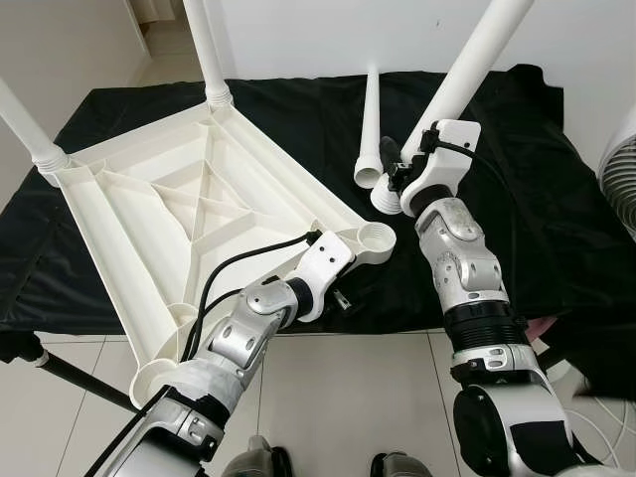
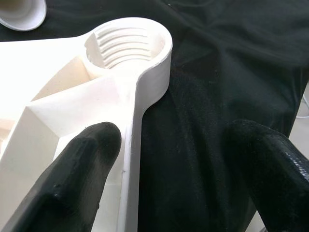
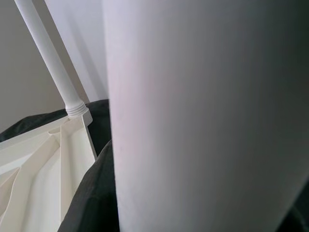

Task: Building children table

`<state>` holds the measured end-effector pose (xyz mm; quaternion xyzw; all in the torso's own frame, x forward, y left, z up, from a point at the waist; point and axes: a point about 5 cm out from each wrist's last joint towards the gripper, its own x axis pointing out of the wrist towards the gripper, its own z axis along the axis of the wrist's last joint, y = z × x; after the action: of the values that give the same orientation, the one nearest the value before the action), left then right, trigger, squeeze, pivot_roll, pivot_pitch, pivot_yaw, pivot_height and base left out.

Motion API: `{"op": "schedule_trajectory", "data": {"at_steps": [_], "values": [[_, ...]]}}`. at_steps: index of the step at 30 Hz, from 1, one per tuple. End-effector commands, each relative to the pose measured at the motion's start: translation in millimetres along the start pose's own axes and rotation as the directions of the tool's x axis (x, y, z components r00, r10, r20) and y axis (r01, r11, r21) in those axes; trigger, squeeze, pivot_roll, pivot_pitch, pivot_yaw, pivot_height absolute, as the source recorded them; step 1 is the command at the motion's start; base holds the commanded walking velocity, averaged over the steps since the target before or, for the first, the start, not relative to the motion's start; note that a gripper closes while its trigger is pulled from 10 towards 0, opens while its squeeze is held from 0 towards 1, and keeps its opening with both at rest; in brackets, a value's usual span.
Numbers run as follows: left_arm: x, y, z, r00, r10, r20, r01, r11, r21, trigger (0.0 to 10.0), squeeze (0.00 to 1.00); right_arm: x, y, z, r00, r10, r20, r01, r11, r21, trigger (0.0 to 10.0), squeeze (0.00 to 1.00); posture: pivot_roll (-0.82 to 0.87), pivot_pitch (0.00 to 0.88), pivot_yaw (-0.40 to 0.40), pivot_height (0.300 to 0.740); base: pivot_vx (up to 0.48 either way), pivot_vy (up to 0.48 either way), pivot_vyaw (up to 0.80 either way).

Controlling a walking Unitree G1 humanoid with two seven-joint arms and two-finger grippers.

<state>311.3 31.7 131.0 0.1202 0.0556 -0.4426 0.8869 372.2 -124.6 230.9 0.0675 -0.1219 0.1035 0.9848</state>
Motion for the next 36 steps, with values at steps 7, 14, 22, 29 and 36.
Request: {"op": "schedule_trajectory", "data": {"at_steps": [7, 14, 22, 29, 36], "values": [[-10.4, 23.1, -18.2, 0.969, 0.222, -0.109, -0.221, 0.975, 0.013, 10.0, 0.00, -4.2, 6.7, -2.7, 0.999, 0.040, -0.003, -0.040, 0.999, -0.010, 10.0, 0.00, -0.04, 0.070, 0.077, 0.740, 0.000, 0.000, 0.00], [-16.4, 28.7, -16.8, 0.962, 0.246, -0.122, -0.244, 0.969, 0.027, 10.0, 0.00, -13.7, 9.8, -14.6, 0.996, 0.082, -0.047, -0.083, 0.996, -0.028, 10.0, 0.00, -0.03, 0.087, 0.077, 0.740, 0.000, 0.000, 0.00], [-18.4, 27.6, -10.4, 0.966, 0.235, -0.106, -0.237, 0.972, -0.003, 10.0, 0.00, -19.6, 13.1, -25.4, 0.990, 0.112, -0.082, -0.116, 0.992, -0.051, 10.0, 0.00, -0.03, 0.090, 0.074, 0.740, 0.000, 0.000, 0.00], [-16.3, 15.8, -6.7, 0.983, 0.163, -0.088, -0.164, 0.986, -0.009, 4.0, 0.00, -15.6, 12.4, -21.1, 0.990, 0.116, -0.075, -0.121, 0.990, -0.066, 10.0, 0.00, -0.03, 0.101, 0.074, 0.740, 0.000, 0.000, 0.00], [-14.7, 3.0, -1.7, 0.995, 0.079, -0.059, -0.080, 0.997, -0.015, 4.7, 0.00, -12.5, 10.6, -16.3, 0.991, 0.114, -0.064, -0.119, 0.990, -0.075, 10.0, 0.00, -0.03, 0.103, 0.077, 0.740, 0.000, 0.000, 0.00]]}}
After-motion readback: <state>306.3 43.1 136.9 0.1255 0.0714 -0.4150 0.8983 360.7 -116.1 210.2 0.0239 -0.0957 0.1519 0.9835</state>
